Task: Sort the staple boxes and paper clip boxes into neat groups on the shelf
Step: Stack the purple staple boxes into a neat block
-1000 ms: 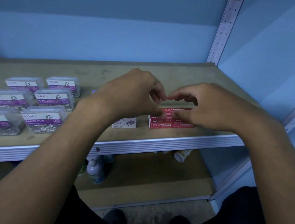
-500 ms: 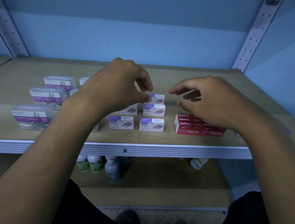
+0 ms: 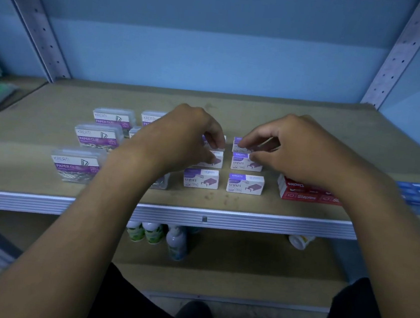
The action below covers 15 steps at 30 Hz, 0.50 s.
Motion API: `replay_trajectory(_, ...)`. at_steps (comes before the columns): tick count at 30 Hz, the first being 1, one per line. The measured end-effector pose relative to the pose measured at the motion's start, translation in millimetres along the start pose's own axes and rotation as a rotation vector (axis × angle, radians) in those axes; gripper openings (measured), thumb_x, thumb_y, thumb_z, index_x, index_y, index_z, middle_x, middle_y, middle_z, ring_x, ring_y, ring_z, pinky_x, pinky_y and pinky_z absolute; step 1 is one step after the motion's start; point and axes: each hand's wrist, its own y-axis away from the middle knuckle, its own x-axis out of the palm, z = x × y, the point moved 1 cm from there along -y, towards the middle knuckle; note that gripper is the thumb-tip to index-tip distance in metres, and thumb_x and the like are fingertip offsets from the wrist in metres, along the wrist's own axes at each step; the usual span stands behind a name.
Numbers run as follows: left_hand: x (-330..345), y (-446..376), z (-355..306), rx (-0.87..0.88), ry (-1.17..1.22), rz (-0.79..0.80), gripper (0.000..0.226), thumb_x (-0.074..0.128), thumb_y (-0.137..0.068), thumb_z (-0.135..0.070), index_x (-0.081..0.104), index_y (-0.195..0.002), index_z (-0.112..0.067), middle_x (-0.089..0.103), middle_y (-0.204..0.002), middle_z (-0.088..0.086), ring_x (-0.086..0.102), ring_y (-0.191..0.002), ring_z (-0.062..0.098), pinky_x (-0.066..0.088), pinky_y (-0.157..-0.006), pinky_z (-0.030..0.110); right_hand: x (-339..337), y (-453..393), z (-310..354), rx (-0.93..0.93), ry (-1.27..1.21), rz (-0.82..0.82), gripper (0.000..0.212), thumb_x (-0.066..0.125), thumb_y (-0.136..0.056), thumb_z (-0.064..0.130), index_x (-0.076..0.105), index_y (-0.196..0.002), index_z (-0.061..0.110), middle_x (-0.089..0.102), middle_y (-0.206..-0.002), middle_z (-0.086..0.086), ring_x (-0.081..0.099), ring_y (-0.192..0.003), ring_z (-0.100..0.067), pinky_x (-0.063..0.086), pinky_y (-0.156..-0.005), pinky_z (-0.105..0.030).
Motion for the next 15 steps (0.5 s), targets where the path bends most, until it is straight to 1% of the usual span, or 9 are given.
replay_trajectory(2, 1.2, -1.5, 1.5, -0.002, -0.002, 0.009, 0.025, 0.081, -0.077, -0.022, 0.077, -0.102, -0.025, 0.073, -0.097, -0.01, 0.064, -0.087, 0.003, 0.052, -0.08, 0.023, 2.9, -3.6, 1.2, 0.002, 0.005, 0.007, 0.024, 0.076, -0.085, 0.02, 0.079, -0.103, 0.035, 0.075, -0.097, 0.02, 0.066, -0.085, 0.011, 0.053, -0.084, -0.017)
replay_trajectory(4, 3.0, -2.9, 3.3, -0.004, -0.009, 0.013, 0.024, 0.08, -0.078, -0.018, 0.077, -0.101, -0.024, 0.074, -0.095, -0.01, 0.063, -0.082, 0.001, 0.05, -0.076, 0.018, 5.3, -6.5, 1.2, 0.006, 0.015, 0.015, 0.025, 0.077, -0.085, 0.018, 0.079, -0.104, 0.034, 0.076, -0.096, 0.019, 0.065, -0.084, 0.012, 0.051, -0.083, -0.014)
replay_trajectory(6, 5.0, -3.6, 4.9, -0.012, -0.007, 0.011, 0.024, 0.078, -0.079, -0.013, 0.077, -0.1, -0.025, 0.074, -0.094, -0.009, 0.06, -0.074, -0.004, 0.046, -0.069, 0.012, 7.5, -7.9, 0.4, 0.018, 0.016, 0.027, 0.026, 0.077, -0.084, 0.016, 0.079, -0.104, 0.034, 0.076, -0.094, 0.018, 0.064, -0.082, 0.013, 0.05, -0.08, -0.011)
replay_trajectory(9, 6.4, -3.7, 7.0, -0.023, 0.008, -0.005, 0.026, 0.078, -0.079, -0.01, 0.078, -0.1, -0.025, 0.073, -0.092, -0.009, 0.054, -0.067, -0.011, 0.039, -0.063, 0.004, 9.7, -8.7, -0.2, 0.033, 0.034, 0.037, 0.025, 0.079, -0.085, 0.017, 0.079, -0.103, 0.034, 0.076, -0.093, 0.017, 0.065, -0.083, 0.01, 0.049, -0.077, -0.012)
replay_trajectory(11, 5.9, -2.9, 7.7, -0.023, 0.015, -0.01, 0.027, 0.078, -0.079, -0.008, 0.078, -0.101, -0.025, 0.073, -0.093, -0.008, 0.054, -0.066, -0.012, 0.038, -0.063, 0.003, 9.3, -8.5, 0.2, 0.04, 0.044, 0.024, 0.024, 0.078, -0.085, 0.017, 0.08, -0.101, 0.035, 0.075, -0.093, 0.017, 0.064, -0.083, 0.009, 0.046, -0.073, -0.01)
replay_trajectory(13, 4.4, -1.8, 7.4, -0.019, 0.023, -0.014, 0.027, 0.077, -0.079, -0.008, 0.078, -0.101, -0.024, 0.073, -0.093, -0.008, 0.054, -0.068, -0.011, 0.04, -0.064, 0.004, 8.4, -8.1, 1.2, 0.038, 0.049, 0.008, 0.023, 0.077, -0.085, 0.016, 0.081, -0.099, 0.035, 0.076, -0.092, 0.016, 0.063, -0.083, 0.009, 0.044, -0.071, -0.007)
replay_trajectory(15, 1.9, -0.1, 6.1, -0.015, 0.031, -0.016, 0.026, 0.077, -0.08, -0.009, 0.078, -0.101, -0.025, 0.074, -0.094, -0.009, 0.055, -0.071, -0.011, 0.044, -0.067, 0.009, 7.2, -6.9, 3.3, 0.035, 0.039, -0.003, 0.023, 0.077, -0.085, 0.016, 0.081, -0.097, 0.036, 0.076, -0.091, 0.015, 0.064, -0.083, 0.008, 0.047, -0.074, -0.011)
